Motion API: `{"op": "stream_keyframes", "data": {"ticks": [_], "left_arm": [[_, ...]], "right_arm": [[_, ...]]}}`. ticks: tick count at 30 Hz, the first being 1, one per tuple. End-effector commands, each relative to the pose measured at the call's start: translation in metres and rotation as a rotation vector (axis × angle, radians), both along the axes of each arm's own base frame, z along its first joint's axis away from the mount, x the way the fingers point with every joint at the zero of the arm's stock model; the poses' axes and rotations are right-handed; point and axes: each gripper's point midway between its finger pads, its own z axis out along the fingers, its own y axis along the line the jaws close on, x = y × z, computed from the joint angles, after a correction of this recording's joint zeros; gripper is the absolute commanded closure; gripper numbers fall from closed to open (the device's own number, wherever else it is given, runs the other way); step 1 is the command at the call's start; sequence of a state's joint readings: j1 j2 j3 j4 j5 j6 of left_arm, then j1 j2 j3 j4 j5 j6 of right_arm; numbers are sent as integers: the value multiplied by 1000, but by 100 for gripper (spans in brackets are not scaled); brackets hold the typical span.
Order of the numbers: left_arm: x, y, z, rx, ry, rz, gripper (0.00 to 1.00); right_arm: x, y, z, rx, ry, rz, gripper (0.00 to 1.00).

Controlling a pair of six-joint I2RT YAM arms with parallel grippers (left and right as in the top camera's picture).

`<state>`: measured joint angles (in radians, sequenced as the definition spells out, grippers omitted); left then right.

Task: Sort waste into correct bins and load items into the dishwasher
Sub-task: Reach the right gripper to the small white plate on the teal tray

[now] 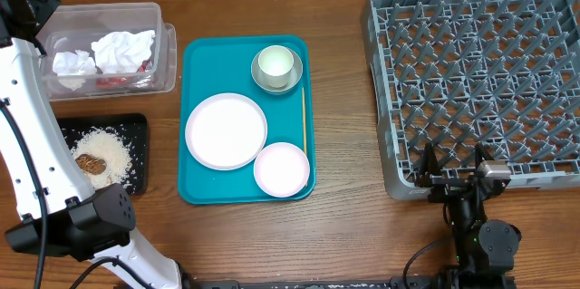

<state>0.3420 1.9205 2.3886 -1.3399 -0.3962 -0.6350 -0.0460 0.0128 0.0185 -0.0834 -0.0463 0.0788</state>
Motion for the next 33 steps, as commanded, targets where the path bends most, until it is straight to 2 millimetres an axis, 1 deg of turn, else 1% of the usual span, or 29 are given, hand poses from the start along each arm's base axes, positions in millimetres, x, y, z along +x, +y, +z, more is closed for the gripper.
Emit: {"op": "stream_keyframes", "data": {"ticks": [1,3,4,5,6,7,8,9,10,11,12,14,16,17,18,21,24,26,28,30,33], "left_arm": [[2,-1,-3,-9,-2,11,0],[2,-1,-3,-9,-2,11,0],[2,-1,-3,-9,-2,11,0],[2,-1,-3,-9,-2,11,0],[2,-1,-3,-9,-2,11,0],[2,-1,-3,-9,-2,11,0],[2,-1,-3,-9,-2,11,0],[2,-1,-3,-9,-2,11,0],[2,-1,-3,-9,-2,11,0],[2,-1,-3,-9,-3,11,0],[2,-1,-3,-9,-2,11,0],[2,-1,-3,-9,-2,11,0],[2,-1,-3,-9,-2,11,0],[2,-1,-3,-9,-2,11,0],[2,-1,-3,-9,-2,11,0],[2,-1,-3,-9,-2,11,0],[2,-1,-3,-9,-2,11,0],[2,-1,-3,-9,-2,11,0],[2,-1,-3,-9,-2,11,0],[2,-1,-3,-9,-2,11,0],[2,-1,-3,-9,-2,11,0]], "right_arm": [[0,-15,-2,5,-4,-84,0],[0,-11,9,6,-48,-61,0],[0,-1,16,6,-78,-4,0],[-2,14,21,28,-96,85,0],[-5,35,25,68,-105,208,0],[-13,59,29,124,-103,357,0],[-28,87,33,204,-85,550,0],[-47,111,37,280,-50,723,0],[-66,128,40,352,3,874,0],[-85,141,43,427,70,1002,0],[-89,143,49,504,98,1028,0],[-91,142,60,670,159,1029,0],[-81,134,70,865,187,961,0],[-78,129,77,927,173,940,0],[-80,127,86,941,136,944,0],[-94,123,122,880,-33,994,0],[-102,117,155,871,-126,981,1],[-109,111,184,836,-206,945,1],[-114,105,211,778,-248,876,1],[-112,99,229,705,-242,774,1],[-99,86,244,591,-162,593,1]]}}
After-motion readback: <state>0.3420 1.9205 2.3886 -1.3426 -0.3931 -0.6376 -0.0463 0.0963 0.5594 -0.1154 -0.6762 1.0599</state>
